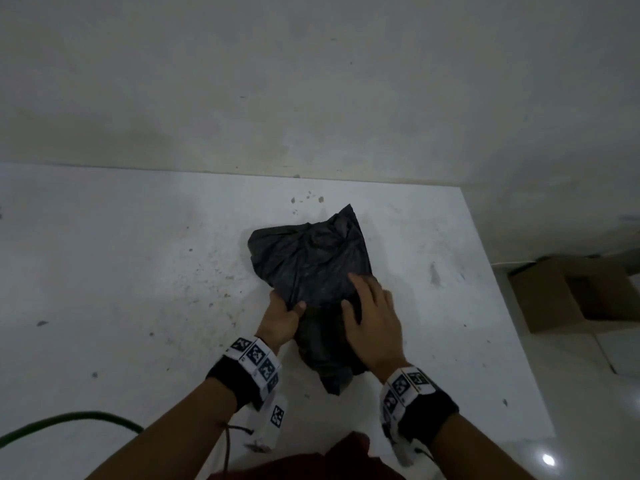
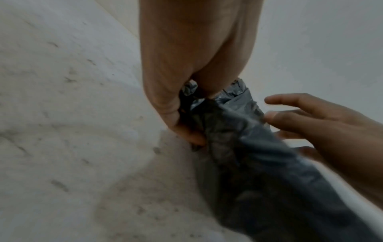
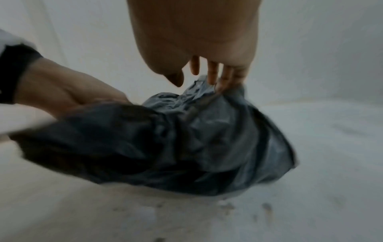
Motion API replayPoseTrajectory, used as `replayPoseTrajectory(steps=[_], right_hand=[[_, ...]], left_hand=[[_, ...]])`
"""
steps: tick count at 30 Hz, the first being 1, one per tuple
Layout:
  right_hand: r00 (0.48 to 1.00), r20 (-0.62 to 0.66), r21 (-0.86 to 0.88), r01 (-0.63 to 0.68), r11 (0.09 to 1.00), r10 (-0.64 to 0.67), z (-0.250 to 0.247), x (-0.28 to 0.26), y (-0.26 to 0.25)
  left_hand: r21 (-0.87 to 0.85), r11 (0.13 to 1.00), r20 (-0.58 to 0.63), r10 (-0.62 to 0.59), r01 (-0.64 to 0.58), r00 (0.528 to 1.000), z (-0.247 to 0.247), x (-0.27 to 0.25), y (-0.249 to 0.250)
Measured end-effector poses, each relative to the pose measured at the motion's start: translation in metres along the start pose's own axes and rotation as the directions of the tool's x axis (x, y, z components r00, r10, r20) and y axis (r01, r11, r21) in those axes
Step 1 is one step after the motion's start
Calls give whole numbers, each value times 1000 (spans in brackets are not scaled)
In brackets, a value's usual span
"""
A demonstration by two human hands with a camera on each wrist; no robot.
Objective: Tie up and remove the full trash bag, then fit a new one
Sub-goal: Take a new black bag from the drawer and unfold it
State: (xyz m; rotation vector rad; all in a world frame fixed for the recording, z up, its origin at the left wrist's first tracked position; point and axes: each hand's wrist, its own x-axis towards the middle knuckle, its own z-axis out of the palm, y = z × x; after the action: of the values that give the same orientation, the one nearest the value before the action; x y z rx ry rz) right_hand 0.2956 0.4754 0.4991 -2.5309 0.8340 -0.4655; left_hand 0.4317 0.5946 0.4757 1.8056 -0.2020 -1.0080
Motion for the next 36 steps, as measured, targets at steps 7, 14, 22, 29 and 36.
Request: replayPoseTrajectory(steps=[7,14,22,29,36], right_hand=[[773,518,-260,-267,928,367,-6,-5,46],[744,311,146,-652,744,591,-1,-3,35],[662,527,40,-646,762,533,7,0,41],[581,637,425,-813,399,506,18,10,14],[637,559,385,-767,514,531,15,21,24]], left_hand=[[437,899,-163,88,-8,983,-39,-3,-10],[781,542,62,426,-309,903,-9,-19,2],[946,160,279,38,-281,960,-10,-8,-24],[807,537,235,89,-246,968,24,-31,14],[557,728,209,343,-400,916,-6,-19,7]])
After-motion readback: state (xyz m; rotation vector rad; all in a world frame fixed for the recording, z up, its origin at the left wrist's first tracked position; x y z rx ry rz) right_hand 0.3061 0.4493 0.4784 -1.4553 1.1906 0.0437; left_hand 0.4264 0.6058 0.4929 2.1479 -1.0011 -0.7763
